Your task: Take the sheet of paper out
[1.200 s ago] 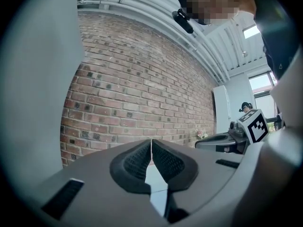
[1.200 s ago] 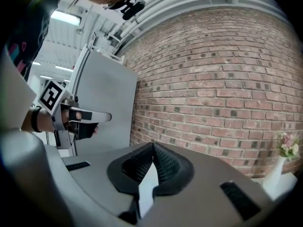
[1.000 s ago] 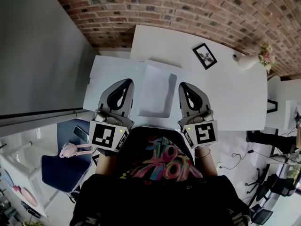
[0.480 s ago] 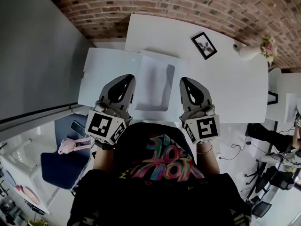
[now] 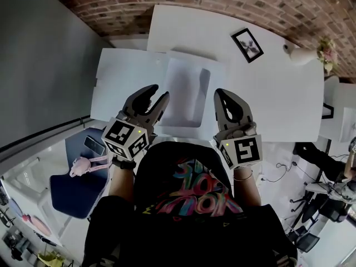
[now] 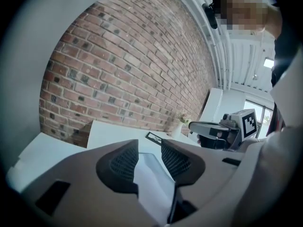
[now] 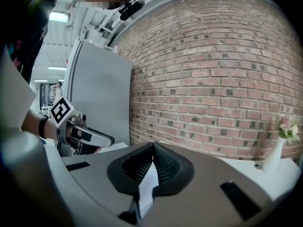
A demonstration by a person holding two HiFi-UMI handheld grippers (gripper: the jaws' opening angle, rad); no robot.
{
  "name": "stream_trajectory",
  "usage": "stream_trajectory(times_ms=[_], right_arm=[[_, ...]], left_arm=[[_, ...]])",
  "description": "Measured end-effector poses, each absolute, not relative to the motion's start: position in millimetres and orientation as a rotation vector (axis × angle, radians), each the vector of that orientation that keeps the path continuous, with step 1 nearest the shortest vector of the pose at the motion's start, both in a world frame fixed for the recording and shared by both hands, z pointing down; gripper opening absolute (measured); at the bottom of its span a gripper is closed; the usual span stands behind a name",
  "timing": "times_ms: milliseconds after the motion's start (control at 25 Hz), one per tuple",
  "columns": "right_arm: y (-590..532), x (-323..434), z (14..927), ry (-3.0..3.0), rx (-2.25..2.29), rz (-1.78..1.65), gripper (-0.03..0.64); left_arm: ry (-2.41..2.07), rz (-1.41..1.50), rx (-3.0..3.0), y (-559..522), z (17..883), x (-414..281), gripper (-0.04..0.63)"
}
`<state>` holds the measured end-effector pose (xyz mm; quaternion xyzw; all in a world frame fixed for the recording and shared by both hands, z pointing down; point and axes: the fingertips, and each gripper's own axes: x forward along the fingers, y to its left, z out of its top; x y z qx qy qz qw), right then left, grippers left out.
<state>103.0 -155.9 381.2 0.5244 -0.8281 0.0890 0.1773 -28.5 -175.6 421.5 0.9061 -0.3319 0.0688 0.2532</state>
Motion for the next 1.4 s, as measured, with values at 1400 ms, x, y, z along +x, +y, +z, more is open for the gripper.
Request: stream_trajectory(times_ms=[1400], right_arm=[[-162, 97, 426, -2.345, 1.481, 0.411, 0.015]], left_arm=[[-0.609, 0.492, 2.023, -180, 603, -18, 0.225]])
